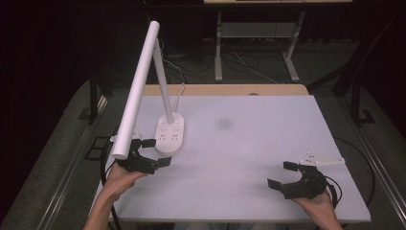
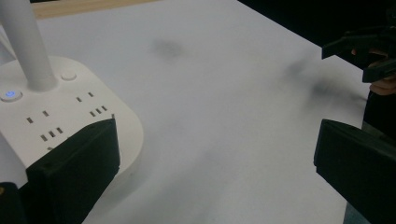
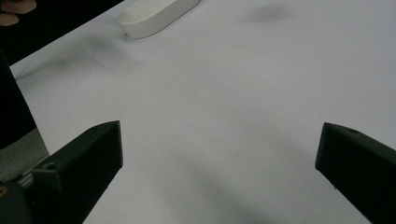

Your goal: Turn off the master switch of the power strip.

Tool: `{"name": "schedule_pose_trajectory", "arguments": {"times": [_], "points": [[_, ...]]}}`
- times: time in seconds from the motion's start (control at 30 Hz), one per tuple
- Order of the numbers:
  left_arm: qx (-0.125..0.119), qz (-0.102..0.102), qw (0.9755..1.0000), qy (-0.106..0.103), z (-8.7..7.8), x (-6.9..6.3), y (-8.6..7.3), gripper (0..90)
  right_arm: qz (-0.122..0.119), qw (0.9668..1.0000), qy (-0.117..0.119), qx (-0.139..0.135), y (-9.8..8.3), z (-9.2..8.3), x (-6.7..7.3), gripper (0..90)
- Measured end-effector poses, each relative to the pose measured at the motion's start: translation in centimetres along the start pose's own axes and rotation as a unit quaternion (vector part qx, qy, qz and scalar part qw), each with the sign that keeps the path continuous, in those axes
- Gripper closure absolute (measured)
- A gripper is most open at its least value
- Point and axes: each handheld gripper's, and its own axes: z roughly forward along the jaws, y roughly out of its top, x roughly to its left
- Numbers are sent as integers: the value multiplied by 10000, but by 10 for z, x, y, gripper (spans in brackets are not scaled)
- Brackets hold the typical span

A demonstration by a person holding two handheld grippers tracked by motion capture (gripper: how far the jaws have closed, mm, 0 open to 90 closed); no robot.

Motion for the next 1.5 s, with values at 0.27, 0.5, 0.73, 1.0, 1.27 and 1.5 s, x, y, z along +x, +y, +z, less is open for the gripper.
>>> {"name": "schedule_pose_trajectory", "arguments": {"times": [0.27,0.5,0.73,1.0,1.27,1.5], "points": [[113,1,9999,55,1,9,5,0,8,10000,-6,-2,0,0,0,3],[166,-5,9998,119,3,17,12,0,-1,10000,-5,10,0,0,0,2],[229,35,9996,168,2,24,19,0,1,10000,-9,21,0,1,0,2],[249,83,9994,231,2,32,27,0,-42,10000,-18,29,-1,2,0,2],[302,53,9991,295,3,38,34,0,-44,10000,-21,31,-1,2,0,2],[358,65,9986,393,0,48,39,2,-34,10000,-28,34,-1,1,0,3]]}}
